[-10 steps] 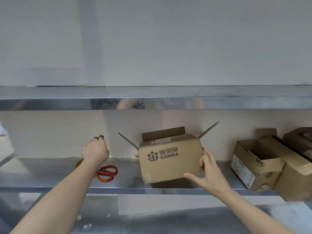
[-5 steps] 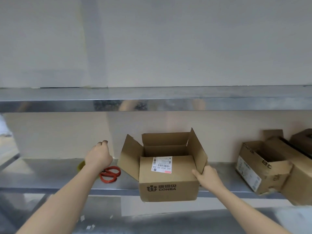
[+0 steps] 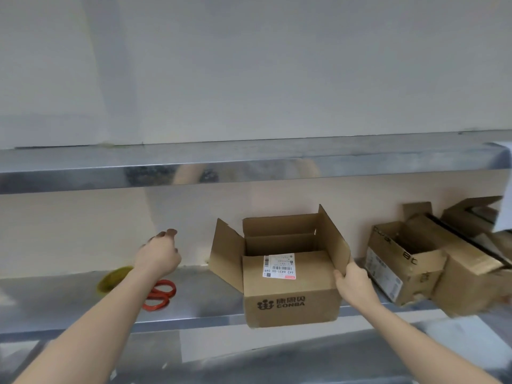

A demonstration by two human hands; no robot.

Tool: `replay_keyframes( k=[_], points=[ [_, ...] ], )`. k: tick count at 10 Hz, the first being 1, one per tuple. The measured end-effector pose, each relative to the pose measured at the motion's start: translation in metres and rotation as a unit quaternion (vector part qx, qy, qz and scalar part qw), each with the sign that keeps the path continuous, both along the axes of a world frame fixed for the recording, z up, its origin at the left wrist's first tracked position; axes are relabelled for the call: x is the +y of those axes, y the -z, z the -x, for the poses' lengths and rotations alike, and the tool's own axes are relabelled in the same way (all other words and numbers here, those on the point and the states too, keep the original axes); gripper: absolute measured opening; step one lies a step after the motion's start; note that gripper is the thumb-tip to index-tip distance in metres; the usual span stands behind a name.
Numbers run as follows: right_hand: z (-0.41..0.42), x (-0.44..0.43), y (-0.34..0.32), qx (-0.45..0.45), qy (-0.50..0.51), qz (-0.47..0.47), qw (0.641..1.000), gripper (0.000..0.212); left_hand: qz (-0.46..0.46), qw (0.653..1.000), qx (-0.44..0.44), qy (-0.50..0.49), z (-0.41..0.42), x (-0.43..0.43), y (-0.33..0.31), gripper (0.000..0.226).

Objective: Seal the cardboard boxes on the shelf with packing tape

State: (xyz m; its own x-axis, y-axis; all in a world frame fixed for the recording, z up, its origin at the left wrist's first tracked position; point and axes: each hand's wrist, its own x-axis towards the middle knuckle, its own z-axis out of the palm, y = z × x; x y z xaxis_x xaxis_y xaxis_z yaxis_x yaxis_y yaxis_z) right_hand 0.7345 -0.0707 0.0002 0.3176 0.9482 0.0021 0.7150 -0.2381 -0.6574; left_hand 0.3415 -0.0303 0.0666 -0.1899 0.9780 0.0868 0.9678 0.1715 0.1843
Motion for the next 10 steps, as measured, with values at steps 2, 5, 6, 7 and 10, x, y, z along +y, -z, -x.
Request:
replay_keyframes(
  k=[2, 5, 6, 7, 10],
  points=[
    [-0.043, 0.001, 0.005, 0.007, -0.009, 0.007, 1.000, 0.030, 0.003, 1.000, 0.007, 0.021, -0.054, 0.003, -0.006, 0.052],
    [-0.113, 0.002, -0.003, 0.023, -0.028, 0.017, 0.999, 0.037, 0.000, 1.000, 0.007, -0.026, -0.145, -0.032, 0.000, 0.052],
    [-0.129, 0.009, -0.005, 0.034, -0.017, 0.023, 0.999, 0.040, -0.015, 1.000, 0.018, -0.020, -0.164, -0.035, -0.015, 0.051],
    [-0.137, 0.010, -0.006, 0.044, -0.015, 0.030, 0.998, 0.045, -0.028, 0.999, 0.027, -0.021, -0.179, -0.035, -0.035, 0.051],
    [-0.147, 0.005, -0.015, 0.012, -0.065, 0.105, 0.992, 0.030, -0.031, 0.999, 0.026, 0.000, -0.208, -0.036, -0.058, 0.051]
  ],
)
